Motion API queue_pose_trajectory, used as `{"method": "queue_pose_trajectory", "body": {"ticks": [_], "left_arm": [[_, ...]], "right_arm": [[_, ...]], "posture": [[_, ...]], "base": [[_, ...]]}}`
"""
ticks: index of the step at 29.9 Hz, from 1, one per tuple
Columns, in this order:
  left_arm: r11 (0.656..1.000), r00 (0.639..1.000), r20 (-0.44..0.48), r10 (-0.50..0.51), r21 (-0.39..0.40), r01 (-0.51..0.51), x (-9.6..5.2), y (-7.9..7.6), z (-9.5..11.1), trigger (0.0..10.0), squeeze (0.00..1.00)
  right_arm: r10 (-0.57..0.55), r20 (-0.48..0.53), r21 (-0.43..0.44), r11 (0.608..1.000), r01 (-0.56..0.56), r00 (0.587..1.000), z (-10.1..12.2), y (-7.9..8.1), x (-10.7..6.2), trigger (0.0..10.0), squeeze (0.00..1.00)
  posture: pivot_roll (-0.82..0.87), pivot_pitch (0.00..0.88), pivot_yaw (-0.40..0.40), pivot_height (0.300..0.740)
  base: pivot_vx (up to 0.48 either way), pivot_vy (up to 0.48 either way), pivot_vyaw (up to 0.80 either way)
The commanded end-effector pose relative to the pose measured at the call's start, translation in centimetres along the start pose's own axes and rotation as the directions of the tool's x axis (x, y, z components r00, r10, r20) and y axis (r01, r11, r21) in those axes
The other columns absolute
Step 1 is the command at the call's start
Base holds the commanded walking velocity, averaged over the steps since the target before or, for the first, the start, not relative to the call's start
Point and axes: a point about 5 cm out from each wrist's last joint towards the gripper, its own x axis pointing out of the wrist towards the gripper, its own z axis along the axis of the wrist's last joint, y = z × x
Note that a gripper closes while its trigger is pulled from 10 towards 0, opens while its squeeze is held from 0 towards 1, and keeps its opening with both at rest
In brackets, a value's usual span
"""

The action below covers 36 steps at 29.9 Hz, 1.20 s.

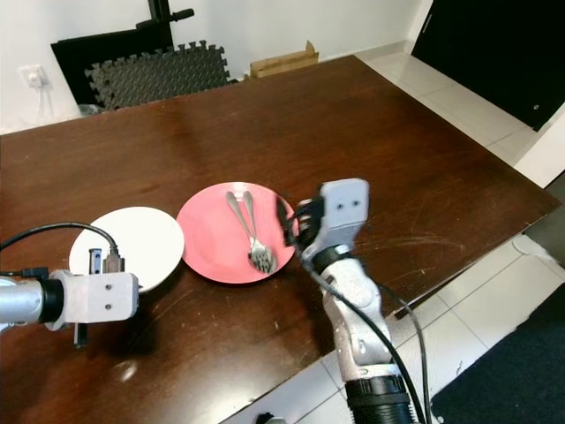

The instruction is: Setting the table

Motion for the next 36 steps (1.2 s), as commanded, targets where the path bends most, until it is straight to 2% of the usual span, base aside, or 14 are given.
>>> {"method": "queue_pose_trajectory", "body": {"ticks": [1, 4, 10, 11, 12, 16, 20, 24, 25, 26, 27, 28, 31, 36], "left_arm": [[1.000, 1.000, -0.013, -0.014, 0.012, 0.014, 0.1, -0.4, -0.2, 0.0, 0.00], [0.999, 1.000, -0.021, 0.006, 0.048, -0.005, -0.2, -0.1, -0.3, 0.0, 0.00], [0.996, 0.999, -0.023, 0.038, 0.080, -0.036, -0.6, 0.2, -0.2, 0.0, 0.00], [0.995, 0.998, -0.020, 0.060, 0.077, -0.058, -0.7, 0.4, -0.1, 7.5, 0.00], [0.994, 0.996, -0.006, 0.093, 0.059, -0.092, -0.7, 0.5, 0.1, 10.0, 0.00], [0.936, 0.934, 0.101, 0.342, -0.122, -0.329, -0.5, 2.6, 2.1, 10.0, 0.00], [0.873, 0.875, 0.139, 0.464, -0.240, -0.425, -0.4, 3.7, 3.1, 10.0, 0.00], [0.642, 0.724, 0.146, 0.674, -0.600, -0.477, 0.2, 4.7, 5.1, 10.0, 0.00], [0.642, 0.724, 0.146, 0.674, -0.600, -0.477, 0.2, 4.7, 5.1, 10.0, 0.00], [0.534, 0.679, 0.120, 0.725, -0.721, -0.442, 0.7, 4.4, 5.6, 10.0, 0.00], [0.485, 0.663, 0.101, 0.742, -0.763, -0.427, 0.8, 4.3, 5.7, 10.0, 0.00], [0.485, 0.663, 0.101, 0.742, -0.763, -0.427, 0.8, 4.3, 5.7, 10.0, 0.00], [0.386, 0.647, 0.029, 0.762, -0.823, -0.418, 1.6, 3.7, 5.9, 10.0, 0.00], [0.364, 0.649, -0.013, 0.760, -0.819, -0.444, 2.2, 3.3, 6.2, 10.0, 0.00]], "right_arm": [[0.114, -0.043, 0.016, 0.993, -0.113, 0.993, -0.5, 1.1, -0.7, 10.0, 0.00], [0.240, -0.076, 0.025, 0.971, -0.239, 0.968, -0.8, 2.3, -1.5, 10.0, 0.00], [0.299, -0.063, 0.059, 0.953, -0.296, 0.952, -0.5, 2.9, -1.8, 10.0, 0.00], [0.301, -0.048, 0.067, 0.952, -0.297, 0.953, -0.2, 2.9, -1.7, 10.0, 0.00], [0.286, -0.030, 0.076, 0.956, -0.283, 0.958, 0.1, 2.9, -1.6, 10.0, 0.00], [0.131, 0.038, 0.081, 0.988, -0.134, 0.991, 1.4, 1.8, -0.5, 10.0, 0.00], [0.030, 0.068, 0.078, 0.996, -0.035, 0.997, 1.9, 0.9, 0.0, 10.0, 0.00], [-0.172, 0.117, 0.099, 0.982, 0.161, 0.978, 2.7, -1.0, 0.4, 10.0, 0.00], [-0.172, 0.117, 0.099, 0.982, 0.161, 0.978, 2.7, -1.0, 0.4, 10.0, 0.00], [-0.212, 0.118, 0.102, 0.974, 0.201, 0.970, 2.7, -1.6, 0.3, 10.0, 0.00], [-0.222, 0.116, 0.102, 0.972, 0.211, 0.968, 2.7, -1.7, 0.3, 10.0, 0.00], [-0.222, 0.116, 0.102, 0.972, 0.211, 0.968, 2.7, -1.7, 0.3, 10.0, 0.00], [-0.252, 0.101, 0.099, 0.965, 0.242, 0.962, 2.5, -2.0, 0.2, 10.0, 0.00], [-0.261, 0.088, 0.098, 0.963, 0.253, 0.961, 2.1, -1.8, 0.2, 10.0, 0.00]], "posture": [[0.06, 0.118, 0.029, 0.740], [0.06, 0.114, 0.029, 0.740], [0.06, 0.112, 0.029, 0.740], [0.06, 0.112, 0.029, 0.740], [0.07, 0.105, 0.032, 0.740], [0.07, 0.101, 0.034, 0.740], [0.07, 0.099, 0.032, 0.740], [0.06, 0.098, 0.030, 0.740], [0.06, 0.098, 0.030, 0.740], [0.07, 0.100, 0.030, 0.740], [0.07, 0.100, 0.030, 0.740], [0.07, 0.100, 0.030, 0.740], [0.07, 0.104, 0.032, 0.740], [0.06, 0.106, 0.033, 0.740]], "base": [[0.000, 0.000, 0.00], [0.000, 0.000, 0.00], [0.000, 0.000, 0.00], [0.000, 0.000, 0.00], [0.000, 0.000, 0.00], [0.000, 0.000, 0.00], [0.000, 0.000, 0.00], [0.000, 0.000, 0.00], [0.000, 0.000, 0.00], [0.000, 0.000, 0.00], [0.000, 0.000, 0.00], [0.000, 0.000, 0.00], [0.000, 0.000, 0.00], [0.000, 0.000, 0.00]]}}
